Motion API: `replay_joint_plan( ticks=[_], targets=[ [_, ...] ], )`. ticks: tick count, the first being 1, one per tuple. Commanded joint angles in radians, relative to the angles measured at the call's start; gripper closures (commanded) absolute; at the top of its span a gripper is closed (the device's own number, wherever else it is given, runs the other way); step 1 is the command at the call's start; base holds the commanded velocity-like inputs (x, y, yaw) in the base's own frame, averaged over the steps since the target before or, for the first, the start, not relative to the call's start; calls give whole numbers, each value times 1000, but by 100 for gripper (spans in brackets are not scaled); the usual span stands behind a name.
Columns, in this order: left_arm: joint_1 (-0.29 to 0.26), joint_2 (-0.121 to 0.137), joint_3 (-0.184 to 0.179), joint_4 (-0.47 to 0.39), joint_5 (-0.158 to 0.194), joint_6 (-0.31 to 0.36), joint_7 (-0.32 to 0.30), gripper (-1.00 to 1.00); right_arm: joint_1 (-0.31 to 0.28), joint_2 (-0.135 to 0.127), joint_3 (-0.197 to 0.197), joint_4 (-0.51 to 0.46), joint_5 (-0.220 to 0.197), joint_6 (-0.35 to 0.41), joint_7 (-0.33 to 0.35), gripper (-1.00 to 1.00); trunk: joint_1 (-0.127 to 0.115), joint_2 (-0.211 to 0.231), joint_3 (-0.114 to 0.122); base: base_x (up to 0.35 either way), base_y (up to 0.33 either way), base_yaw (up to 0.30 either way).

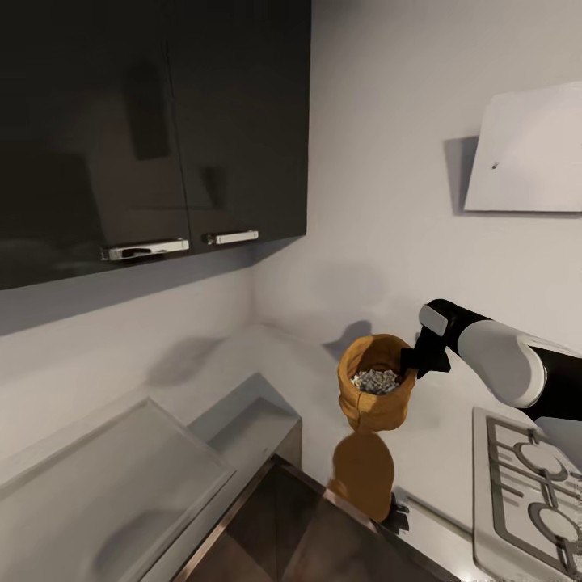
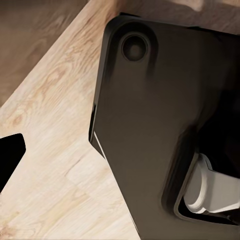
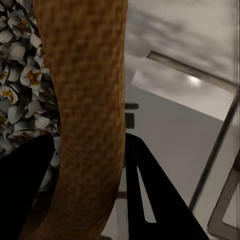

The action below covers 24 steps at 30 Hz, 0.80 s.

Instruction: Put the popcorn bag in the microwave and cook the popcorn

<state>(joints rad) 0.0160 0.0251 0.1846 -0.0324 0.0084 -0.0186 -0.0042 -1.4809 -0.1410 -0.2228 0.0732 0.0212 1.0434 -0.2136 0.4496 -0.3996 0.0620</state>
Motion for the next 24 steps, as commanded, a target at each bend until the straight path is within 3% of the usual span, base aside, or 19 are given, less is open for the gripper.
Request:
replay_joint_plan(
  ticks=[1,24],
  targets=[
    [1,0,4,-1,1,-1,0,-100,-1,0,-9,2,2,0,-7,100,0,0,1,0,0,-171],
    [1,-1,4,-1,1,-1,0,-100,0,0,-9,2,1,0,-6,100,0,0,27,-57,-6,-238]
  ],
)
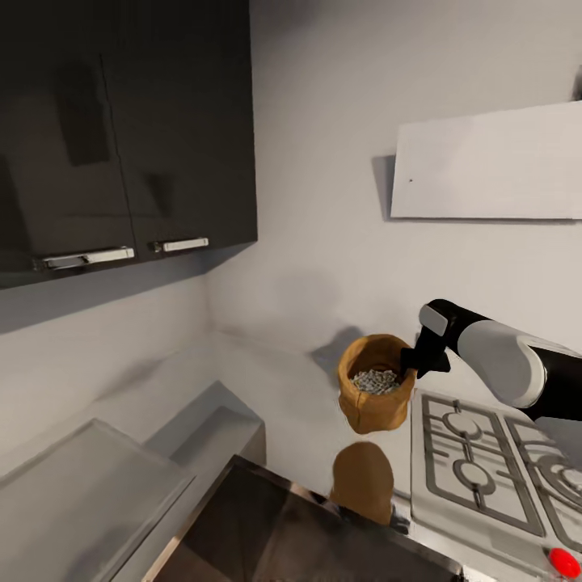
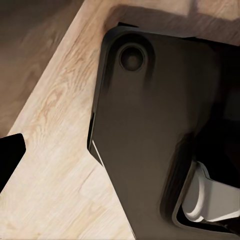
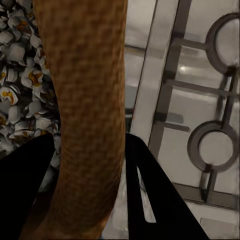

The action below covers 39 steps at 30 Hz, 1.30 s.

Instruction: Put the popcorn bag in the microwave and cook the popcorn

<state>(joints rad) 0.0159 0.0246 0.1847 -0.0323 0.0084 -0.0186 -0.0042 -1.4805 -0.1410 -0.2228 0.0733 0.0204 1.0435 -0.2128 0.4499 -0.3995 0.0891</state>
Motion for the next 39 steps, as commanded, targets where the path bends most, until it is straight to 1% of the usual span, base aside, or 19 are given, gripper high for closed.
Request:
replay_joint_plan(
  ticks=[1,13,39],
  targets=[
    [1,0,4,-1,1,-1,0,-100,-1,0,-9,2,2,0,-7,100,0,-1,1,-177,-91,-259],
    [1,0,5,-2,1,-2,0,-100,-1,0,-10,2,1,0,-7,100,0,-1,12,-178,-56,-259],
    [1,0,6,-1,1,-3,0,-100,-1,-4,-10,2,1,0,-7,100,0,-1,29,-4,0,-277]
  ],
)
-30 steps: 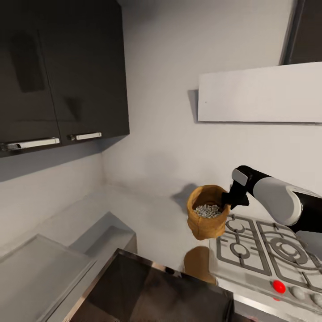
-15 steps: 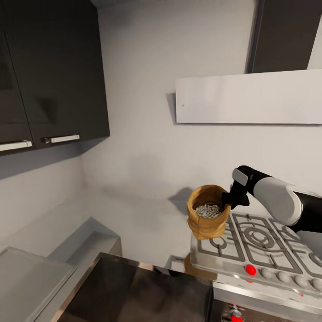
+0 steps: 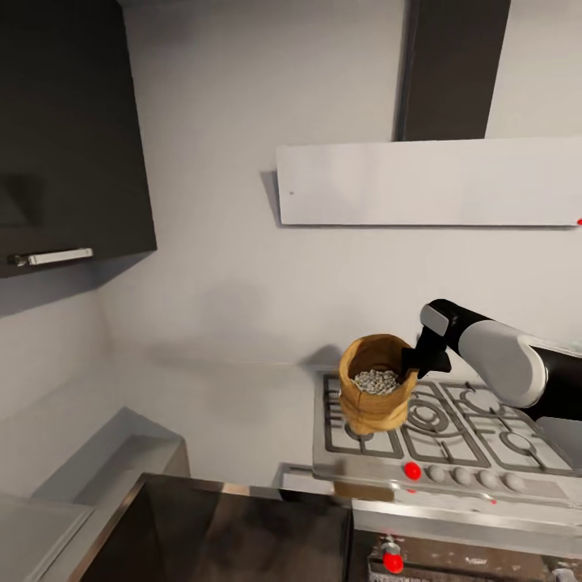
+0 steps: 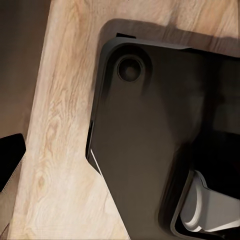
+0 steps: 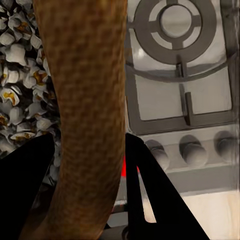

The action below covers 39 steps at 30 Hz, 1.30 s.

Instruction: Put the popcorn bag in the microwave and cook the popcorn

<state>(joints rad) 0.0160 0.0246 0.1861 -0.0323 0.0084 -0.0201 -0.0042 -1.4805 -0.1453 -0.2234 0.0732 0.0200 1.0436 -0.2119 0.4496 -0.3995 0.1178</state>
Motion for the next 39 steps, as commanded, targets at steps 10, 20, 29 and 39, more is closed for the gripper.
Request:
replay_joint_plan(
  ticks=[10,20,29,39],
  targets=[
    [1,0,4,-1,1,-1,0,-100,-1,0,-10,2,1,0,-7,100,0,0,6,0,0,-285],
    [1,1,4,-1,1,-1,0,-100,-1,0,-10,2,1,0,-8,100,0,0,12,0,0,-266],
    [1,1,4,-1,1,-1,0,-100,-1,-9,-8,2,1,-1,-7,100,0,0,15,0,0,-279],
    [1,1,3,-1,1,-1,0,-100,-1,-8,-9,2,1,-1,-7,100,0,0,15,0,0,-289]
  ],
)
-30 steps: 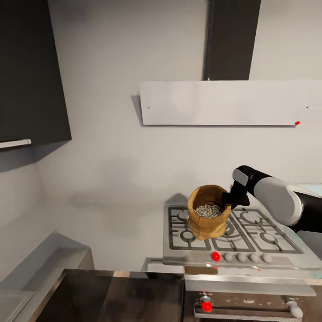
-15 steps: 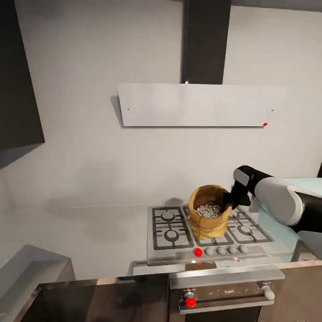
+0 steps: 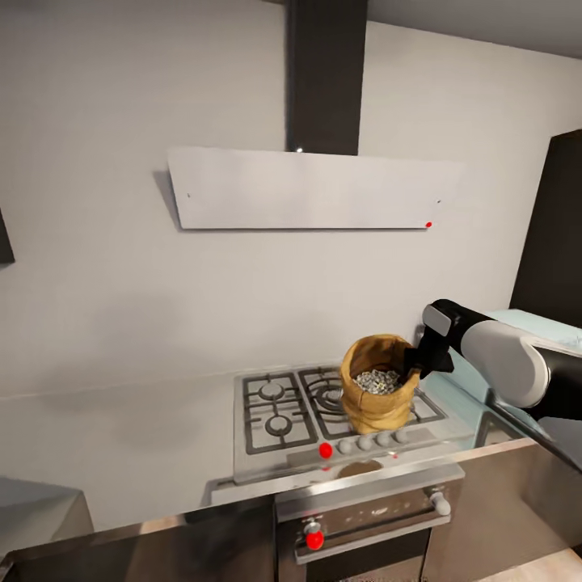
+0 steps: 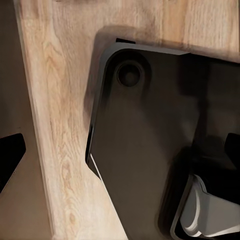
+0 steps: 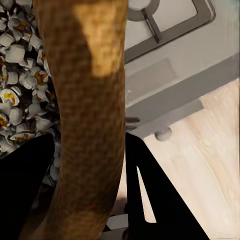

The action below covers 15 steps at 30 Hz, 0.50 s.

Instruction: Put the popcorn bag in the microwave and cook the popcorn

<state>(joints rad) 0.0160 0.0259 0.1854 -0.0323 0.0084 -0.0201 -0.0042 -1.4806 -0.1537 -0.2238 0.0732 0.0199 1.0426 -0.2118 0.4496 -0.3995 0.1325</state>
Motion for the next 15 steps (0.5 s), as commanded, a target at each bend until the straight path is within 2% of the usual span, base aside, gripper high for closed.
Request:
replay_joint_plan(
  ticks=[1,15],
  targets=[
    [1,0,4,-1,1,-1,0,-100,0,0,-9,2,2,0,-8,100,0,-1,0,0,0,-290],
    [1,-1,2,-1,1,-1,0,-100,-1,0,-9,2,2,0,-8,100,0,-1,0,-7,0,-290]
  ],
)
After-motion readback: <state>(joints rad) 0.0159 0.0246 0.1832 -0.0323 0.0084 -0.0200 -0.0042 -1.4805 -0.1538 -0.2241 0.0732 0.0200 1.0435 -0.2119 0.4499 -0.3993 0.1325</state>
